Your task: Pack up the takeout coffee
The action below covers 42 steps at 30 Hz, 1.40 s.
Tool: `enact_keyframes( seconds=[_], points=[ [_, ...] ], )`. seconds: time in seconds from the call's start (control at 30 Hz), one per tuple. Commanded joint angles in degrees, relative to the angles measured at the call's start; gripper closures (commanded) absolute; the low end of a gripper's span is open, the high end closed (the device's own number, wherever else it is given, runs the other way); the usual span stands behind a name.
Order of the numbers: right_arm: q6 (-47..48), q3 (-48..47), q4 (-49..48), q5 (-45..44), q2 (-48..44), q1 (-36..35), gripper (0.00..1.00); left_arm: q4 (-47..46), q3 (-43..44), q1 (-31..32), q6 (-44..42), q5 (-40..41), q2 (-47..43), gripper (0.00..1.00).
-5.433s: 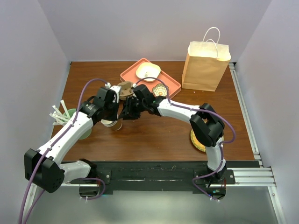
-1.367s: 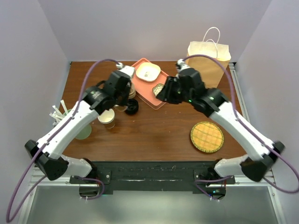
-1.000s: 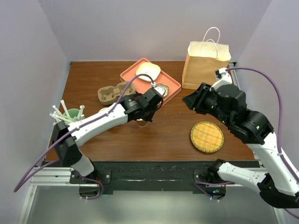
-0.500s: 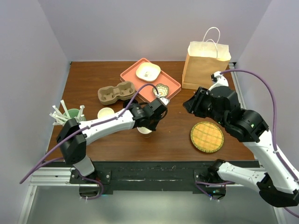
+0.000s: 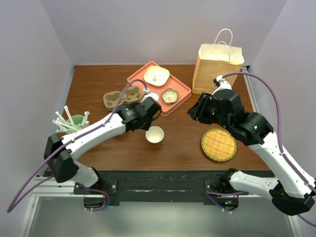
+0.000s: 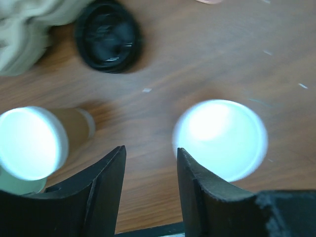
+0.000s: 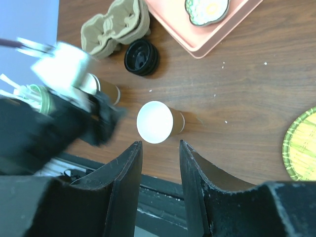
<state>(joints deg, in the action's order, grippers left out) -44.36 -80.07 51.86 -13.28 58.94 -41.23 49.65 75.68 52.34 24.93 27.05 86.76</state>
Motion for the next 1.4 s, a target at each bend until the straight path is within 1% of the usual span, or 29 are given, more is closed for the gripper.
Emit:
enact_keyframes(
  seconds=[0.0,0.07,0.1,0.17,0.2,0.3,0.4,0.53,0.63,0.8,0.97,1.03,1.13,1.17,1.23,1.27,1.37],
  points=[
    [-0.82,0.62,-2.9,1.24,-0.14,-0.16,0.6,-0.15,-5.26,-7.06,-0.31,4.16,-6.77,0.53],
    [-0.82,0.62,-3.16,1.5,0.04,-0.16,0.6,-2.79,-7.47,-8.04,-2.77,2.93,-8.18,0.55],
    [-0.82,0.53,-3.16,1.59,0.12,-0.16,0.6,-4.63,-8.96,-8.13,-3.3,1.18,-8.36,0.55],
    [-0.73,0.36,-3.16,1.68,0.21,-0.16,0.6,-5.96,-10.54,-8.65,-3.48,0.2,-7.66,0.55],
    [-0.47,0.27,-3.34,1.68,0.39,-0.16,0.59,-7.18,-11.94,-9.0,-3.57,-1.46,-7.14,0.55],
    [-0.2,-0.17,-3.17,1.77,1.26,-0.16,0.59,-9.56,-14.58,-10.41,-3.75,-2.52,-4.77,0.58],
    [0.24,-0.78,-3.51,2.2,1.53,-0.16,0.59,-11.5,-17.22,-12.6,-4.89,-4.1,-2.39,0.58],
    [0.33,-0.7,-4.04,1.94,1.62,-0.16,0.59,-11.24,-18.02,-17.34,-6.03,-3.76,2.0,0.59],
    [0.59,-0.87,-4.48,2.38,2.06,-0.16,0.59,-11.41,-17.59,-20.07,-6.56,-2.62,3.58,0.59],
    [0.5,-1.66,-4.31,2.73,1.97,-0.08,0.59,-11.51,-16.88,-22.1,-7.44,0.63,5.61,0.59],
    [1.38,-2.72,-1.59,2.64,1.62,-0.08,0.59,-11.33,-16.01,-23.6,-8.31,0.73,8.16,0.59],
    [1.99,-3.07,-0.88,2.56,1.44,-0.08,0.59,-12.12,-15.13,-23.6,-9.71,-2.34,7.38,0.59],
    [2.69,-3.6,0.52,2.82,1.62,-0.16,0.59,-11.95,-10.74,-23.51,-10.95,-8.49,5.53,0.59],
    [2.87,-3.69,0.61,3.25,1.71,-0.16,0.59,-11.51,-7.6,-23.51,-11.04,-10.85,5.52,0.59],
    [3.31,-3.77,1.05,3.52,1.8,-0.16,0.59,-11.06,-4.68,-23.51,-12.0,-13.67,5.61,0.58],
    [3.4,-3.69,1.14,3.44,1.8,-0.16,0.59,-12.11,-2.58,-23.51,-12.44,-16.73,5.61,0.58],
    [3.75,-2.99,1.41,3.43,1.09,-0.08,0.59,-16.75,-1.41,-23.42,-14.55,-21.84,5.7,0.55]
  ],
)
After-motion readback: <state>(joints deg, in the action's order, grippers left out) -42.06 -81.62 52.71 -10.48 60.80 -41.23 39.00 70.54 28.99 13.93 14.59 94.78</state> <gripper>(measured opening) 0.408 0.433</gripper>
